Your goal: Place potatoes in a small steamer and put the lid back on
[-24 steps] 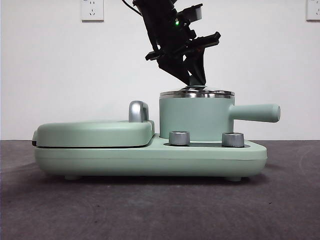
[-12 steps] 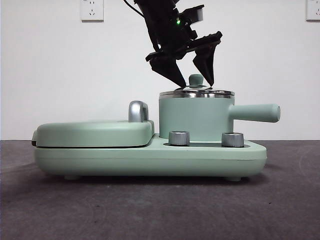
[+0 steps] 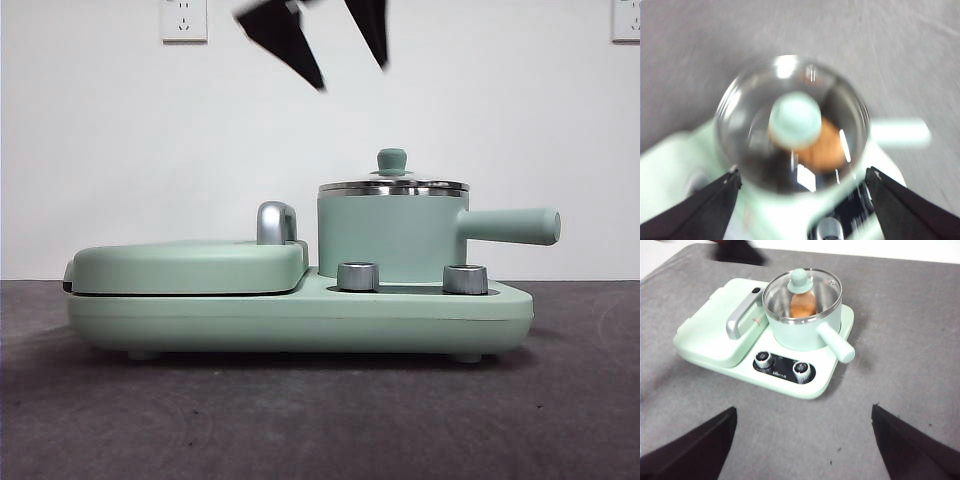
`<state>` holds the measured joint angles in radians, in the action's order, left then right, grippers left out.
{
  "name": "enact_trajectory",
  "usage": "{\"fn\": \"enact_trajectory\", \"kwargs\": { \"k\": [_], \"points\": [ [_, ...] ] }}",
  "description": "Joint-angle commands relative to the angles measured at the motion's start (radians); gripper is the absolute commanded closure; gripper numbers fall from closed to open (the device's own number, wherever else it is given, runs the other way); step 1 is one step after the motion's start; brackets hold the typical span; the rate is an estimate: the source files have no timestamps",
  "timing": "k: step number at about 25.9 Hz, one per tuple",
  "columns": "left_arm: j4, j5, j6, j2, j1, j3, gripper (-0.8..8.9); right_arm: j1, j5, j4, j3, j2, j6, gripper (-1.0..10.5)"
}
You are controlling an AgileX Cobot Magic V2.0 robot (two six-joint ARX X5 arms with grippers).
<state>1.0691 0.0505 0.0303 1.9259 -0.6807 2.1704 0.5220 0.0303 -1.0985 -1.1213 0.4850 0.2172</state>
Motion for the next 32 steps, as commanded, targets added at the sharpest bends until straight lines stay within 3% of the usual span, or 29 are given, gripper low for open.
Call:
{"fn": "enact_trajectory", "kwargs": {
  "k": [1, 5, 12, 20, 26, 32],
  "points": [
    [0.059, 0.002, 0.029, -0.064, -0.006, 0.015, 4.04, 0.006, -0.007, 0.03, -0.01, 0.003, 0.011, 5.2],
    [0.069, 0.002, 0.014, -0.277, -0.007, -0.145, 4.07, 0.006, -0.094, 0.082, -0.01, 0.004, 0.01, 5.2],
    [0.021, 0.002, -0.034, -0.64, -0.019, -0.512, 4.08, 0.006, -0.166, 0.085, -0.01, 0.021, 0.008, 5.2],
    [-0.076, 0.002, -0.021, -1.032, -0.027, -0.869, 4.08, 0.006, -0.279, 0.084, -0.01, 0.065, -0.028, 5.2],
    [-0.047, 0.002, 0.032, -1.178, -0.026, -1.001, 4.07, 0.006, -0.296, 0.079, -0.01, 0.1, -0.036, 5.2],
    [-0.001, 0.002, 0.058, -1.212, -0.026, -1.014, 4.2, 0.006, -0.292, 0.079, -0.01, 0.116, -0.042, 5.4]
  ]
}}
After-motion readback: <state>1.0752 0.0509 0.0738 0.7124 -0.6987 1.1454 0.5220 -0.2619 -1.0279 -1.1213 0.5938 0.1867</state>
